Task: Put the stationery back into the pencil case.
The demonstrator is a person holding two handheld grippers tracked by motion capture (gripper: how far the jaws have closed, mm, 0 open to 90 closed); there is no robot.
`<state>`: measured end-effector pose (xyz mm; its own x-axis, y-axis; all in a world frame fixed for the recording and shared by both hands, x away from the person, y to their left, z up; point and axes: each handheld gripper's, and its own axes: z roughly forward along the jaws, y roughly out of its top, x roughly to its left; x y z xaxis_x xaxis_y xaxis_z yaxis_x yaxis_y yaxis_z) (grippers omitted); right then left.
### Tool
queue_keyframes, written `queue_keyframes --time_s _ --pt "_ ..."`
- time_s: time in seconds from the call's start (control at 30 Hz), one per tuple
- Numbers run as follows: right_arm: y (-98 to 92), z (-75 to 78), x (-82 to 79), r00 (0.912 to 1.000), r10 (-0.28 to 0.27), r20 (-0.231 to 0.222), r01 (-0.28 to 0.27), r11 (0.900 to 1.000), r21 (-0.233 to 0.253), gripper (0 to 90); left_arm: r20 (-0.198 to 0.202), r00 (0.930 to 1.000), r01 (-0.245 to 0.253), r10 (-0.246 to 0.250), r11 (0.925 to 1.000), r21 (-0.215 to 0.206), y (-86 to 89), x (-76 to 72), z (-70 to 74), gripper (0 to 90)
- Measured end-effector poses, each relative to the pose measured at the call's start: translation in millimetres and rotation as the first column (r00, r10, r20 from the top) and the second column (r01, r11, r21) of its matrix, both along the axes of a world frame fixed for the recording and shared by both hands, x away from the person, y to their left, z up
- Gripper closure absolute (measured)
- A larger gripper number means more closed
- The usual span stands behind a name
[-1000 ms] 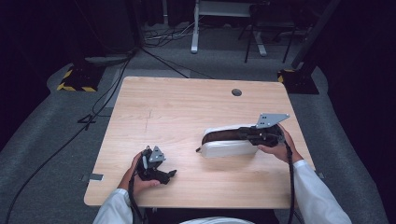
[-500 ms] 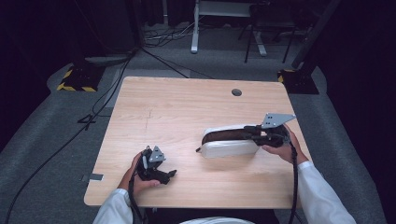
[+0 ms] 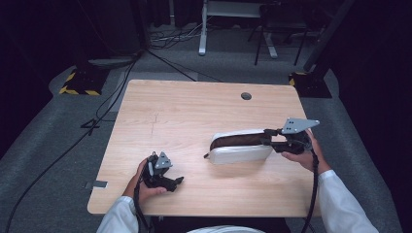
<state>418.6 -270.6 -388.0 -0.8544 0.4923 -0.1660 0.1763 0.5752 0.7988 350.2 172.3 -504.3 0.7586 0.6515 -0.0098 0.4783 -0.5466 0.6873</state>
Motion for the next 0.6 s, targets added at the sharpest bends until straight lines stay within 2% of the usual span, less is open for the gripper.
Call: queue_keyframes --time_s 0.6 --pt "-25.3 1.6 -9.4 0.9952 -0.094 0.024 0.095 0.995 -0.021 38.2 -0.001 1.0000 -0.003 0.003 1.0000 -0.002 -0.1 -0.2 -0.1 14.1"
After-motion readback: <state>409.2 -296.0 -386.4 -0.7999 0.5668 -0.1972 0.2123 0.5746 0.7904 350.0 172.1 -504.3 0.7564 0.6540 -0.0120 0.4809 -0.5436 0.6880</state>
